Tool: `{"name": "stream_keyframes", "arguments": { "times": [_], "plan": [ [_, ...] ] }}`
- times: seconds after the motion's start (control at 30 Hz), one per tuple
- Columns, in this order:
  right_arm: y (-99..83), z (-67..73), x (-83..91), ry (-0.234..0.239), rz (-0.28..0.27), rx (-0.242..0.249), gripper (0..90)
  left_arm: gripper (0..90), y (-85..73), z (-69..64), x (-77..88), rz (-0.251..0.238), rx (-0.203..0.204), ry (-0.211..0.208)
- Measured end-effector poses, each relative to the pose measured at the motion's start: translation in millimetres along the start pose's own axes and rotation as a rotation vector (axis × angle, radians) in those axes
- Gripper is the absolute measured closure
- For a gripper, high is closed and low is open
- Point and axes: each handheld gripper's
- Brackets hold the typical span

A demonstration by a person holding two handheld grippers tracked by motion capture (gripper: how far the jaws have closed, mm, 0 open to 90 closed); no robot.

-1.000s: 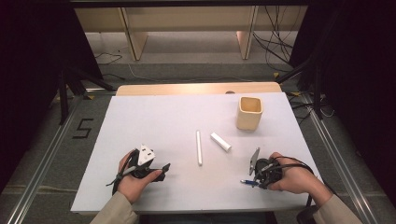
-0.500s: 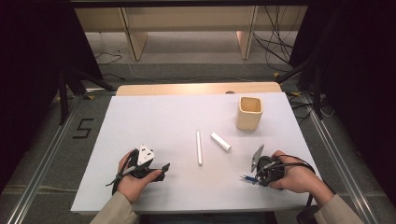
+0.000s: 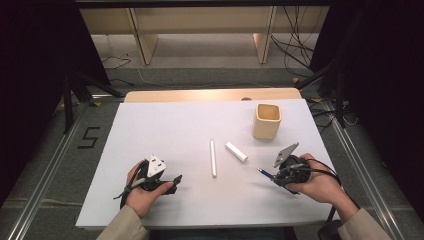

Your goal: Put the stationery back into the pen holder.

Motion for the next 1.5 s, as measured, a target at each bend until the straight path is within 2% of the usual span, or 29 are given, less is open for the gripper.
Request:
{"name": "stream_keyframes", "arguments": {
  "times": [0.13, 0.33, 0.43, 0.67, 0.87, 1.1, 1.37, 1.5],
  "plan": [
    [-1.1, -5.9, 2.1, -0.026, -0.094, -0.079, 79.6, 17.7, 0.2, 0.1, 0.2, -0.002, -0.001, 0.002],
    [-5.7, -16.2, 5.9, -0.087, -0.257, -0.239, 79.6, 17.7, 0.1, -0.1, 0.2, -0.002, 0.002, 0.002],
    [-9.1, -21.1, 7.5, -0.115, -0.330, -0.304, 79.6, 17.7, 0.0, 0.0, 0.0, -0.001, 0.001, 0.001],
    [-16.2, -29.1, 13.5, -0.176, -0.486, -0.420, 79.6, 17.8, 0.2, -0.4, -0.1, 0.006, -0.004, 0.000],
    [-19.1, -33.6, 16.3, -0.210, -0.573, -0.490, 79.6, 17.9, 0.4, -1.4, -0.5, 0.003, -0.004, 0.000],
    [-16.6, -38.3, 21.3, -0.237, -0.661, -0.516, 79.6, 17.8, 0.4, -1.4, -0.9, 0.002, -0.001, -0.001],
    [-5.9, -46.2, 28.0, -0.277, -0.733, -0.554, 79.6, 17.9, 0.4, -1.5, -1.3, 0.000, -0.001, -0.003],
    [0.2, -49.9, 30.1, -0.293, -0.758, -0.557, 79.6, 17.9, 0.4, -1.4, -1.2, 0.001, 0.001, -0.002]
  ]
}}
Point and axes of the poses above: each handheld gripper's, and its own axes: x roughly backward along the jaws, y roughly out of its top, z roughly to its left
